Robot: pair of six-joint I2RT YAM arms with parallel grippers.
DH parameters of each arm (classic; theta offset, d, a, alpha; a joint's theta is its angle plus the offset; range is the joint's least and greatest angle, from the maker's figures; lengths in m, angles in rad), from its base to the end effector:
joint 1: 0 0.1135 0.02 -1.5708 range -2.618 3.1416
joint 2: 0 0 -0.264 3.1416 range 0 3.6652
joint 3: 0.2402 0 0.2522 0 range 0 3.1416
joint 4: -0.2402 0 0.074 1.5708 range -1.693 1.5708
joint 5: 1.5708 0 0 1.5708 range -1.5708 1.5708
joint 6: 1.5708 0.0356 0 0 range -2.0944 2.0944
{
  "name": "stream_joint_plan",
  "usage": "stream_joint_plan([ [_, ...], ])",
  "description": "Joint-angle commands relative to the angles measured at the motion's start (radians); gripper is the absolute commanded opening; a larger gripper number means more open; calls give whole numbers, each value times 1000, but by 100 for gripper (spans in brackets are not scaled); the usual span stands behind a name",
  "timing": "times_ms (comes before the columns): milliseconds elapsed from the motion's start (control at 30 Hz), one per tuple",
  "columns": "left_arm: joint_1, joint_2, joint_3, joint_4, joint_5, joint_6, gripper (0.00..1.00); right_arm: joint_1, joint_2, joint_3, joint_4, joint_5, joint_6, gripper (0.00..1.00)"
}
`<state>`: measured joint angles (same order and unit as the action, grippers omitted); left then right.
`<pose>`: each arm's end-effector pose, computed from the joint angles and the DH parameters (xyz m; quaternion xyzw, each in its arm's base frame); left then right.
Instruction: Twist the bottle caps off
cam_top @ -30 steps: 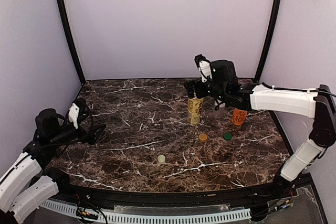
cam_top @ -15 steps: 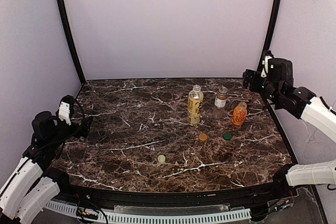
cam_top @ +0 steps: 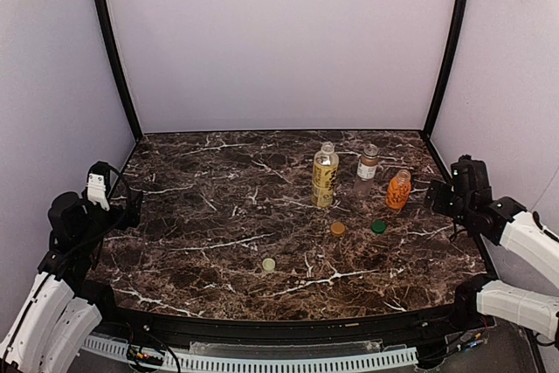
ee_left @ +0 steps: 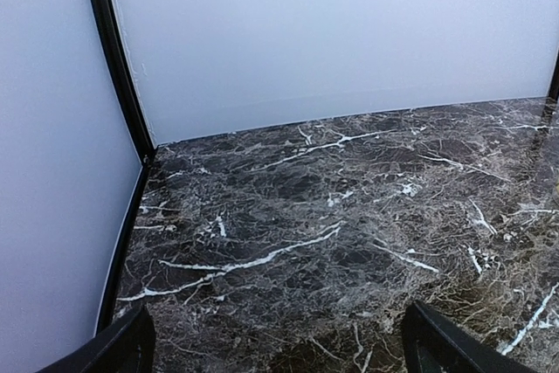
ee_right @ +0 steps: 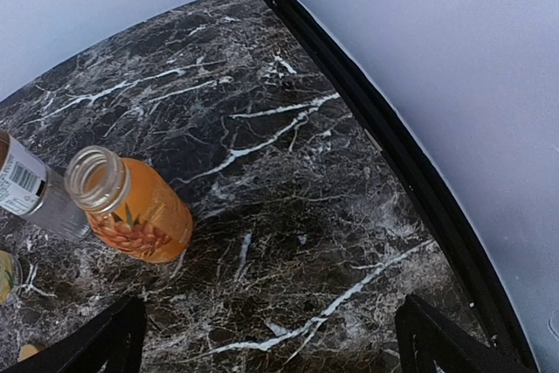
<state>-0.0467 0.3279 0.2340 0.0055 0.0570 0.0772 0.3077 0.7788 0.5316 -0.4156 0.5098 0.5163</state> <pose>0.1285 -0.0080 0.2256 0.0649 0.7348 -0.0107 0.6751 0.1645 0.0341 0.2325 0.2005 0.8534 -0.0377 0.4796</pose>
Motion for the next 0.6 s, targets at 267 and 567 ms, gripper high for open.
stream_joint_plan([
  [267, 100, 5, -37, 7, 106, -24, 99, -174, -24, -162, 226, -135, -6, 98],
  [567, 177, 47, -47, 19, 169, -24, 99, -178, -4, -153, 188, -46, 52, 99],
])
